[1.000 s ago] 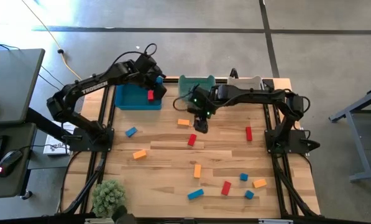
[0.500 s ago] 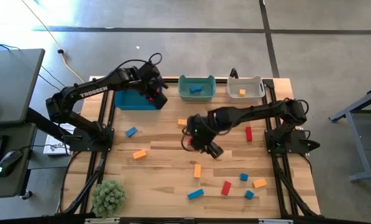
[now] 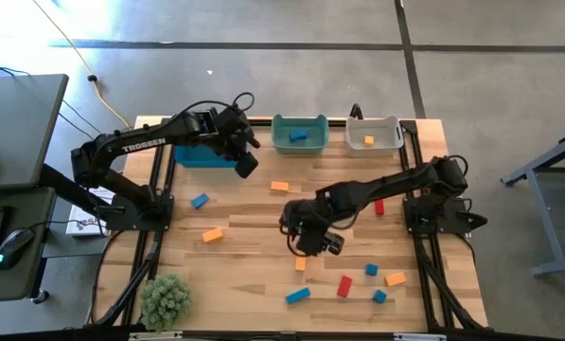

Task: Sort & place blocks by color
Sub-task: Put the yellow block into the gray bin

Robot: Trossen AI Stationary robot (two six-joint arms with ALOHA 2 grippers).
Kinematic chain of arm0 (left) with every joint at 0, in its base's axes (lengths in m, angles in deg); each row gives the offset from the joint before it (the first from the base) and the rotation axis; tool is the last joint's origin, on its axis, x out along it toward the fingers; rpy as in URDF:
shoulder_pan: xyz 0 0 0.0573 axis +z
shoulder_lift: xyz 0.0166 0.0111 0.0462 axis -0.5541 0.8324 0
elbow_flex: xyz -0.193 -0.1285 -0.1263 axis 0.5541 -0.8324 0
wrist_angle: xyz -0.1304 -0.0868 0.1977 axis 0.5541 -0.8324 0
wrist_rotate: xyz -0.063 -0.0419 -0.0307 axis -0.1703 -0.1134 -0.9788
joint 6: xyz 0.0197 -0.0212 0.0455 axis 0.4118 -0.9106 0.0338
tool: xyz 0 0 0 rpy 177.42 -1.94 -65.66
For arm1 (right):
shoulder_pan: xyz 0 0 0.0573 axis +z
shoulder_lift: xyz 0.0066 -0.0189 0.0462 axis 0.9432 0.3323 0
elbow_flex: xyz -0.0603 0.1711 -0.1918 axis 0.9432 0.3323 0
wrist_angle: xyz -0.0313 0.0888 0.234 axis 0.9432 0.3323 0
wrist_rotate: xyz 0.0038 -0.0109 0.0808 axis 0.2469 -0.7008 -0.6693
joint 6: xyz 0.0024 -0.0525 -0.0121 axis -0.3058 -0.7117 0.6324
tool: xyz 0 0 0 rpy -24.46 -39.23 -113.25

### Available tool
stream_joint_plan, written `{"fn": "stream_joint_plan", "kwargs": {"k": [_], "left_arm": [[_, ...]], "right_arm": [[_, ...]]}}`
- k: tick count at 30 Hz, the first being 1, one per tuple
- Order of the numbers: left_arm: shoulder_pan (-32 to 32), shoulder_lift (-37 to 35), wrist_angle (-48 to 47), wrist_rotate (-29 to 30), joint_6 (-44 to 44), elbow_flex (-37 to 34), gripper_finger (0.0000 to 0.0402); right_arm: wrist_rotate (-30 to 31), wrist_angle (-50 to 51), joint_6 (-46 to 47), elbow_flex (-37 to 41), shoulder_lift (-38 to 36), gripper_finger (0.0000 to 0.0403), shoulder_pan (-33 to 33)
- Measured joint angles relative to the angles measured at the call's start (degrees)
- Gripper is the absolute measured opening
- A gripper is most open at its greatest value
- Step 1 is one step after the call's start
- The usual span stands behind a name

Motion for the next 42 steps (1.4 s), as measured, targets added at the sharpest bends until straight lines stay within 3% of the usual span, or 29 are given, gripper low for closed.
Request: {"fn": "stream_joint_plan", "kwargs": {"k": [17, 38, 42], "left_arm": [[-1.4, 0.0, 0.2, 1.3, 0.0, 0.0, 0.0209], [-1.4, 0.0, 0.3, 3.5, -0.1, 0.0, 0.0209], [-1.4, 0.0, 0.3, 3.5, 0.0, 0.0, 0.0209]], "right_arm": [[2.8, -3.6, -3.7, 0.0, 11.2, 0.0222, 3.1], [2.1, -4.4, -3.3, 0.0, 17.9, 0.0222, 3.1], [2.2, -4.8, -3.1, 0.0, 18.1, 0.0203, 3.1]]}}
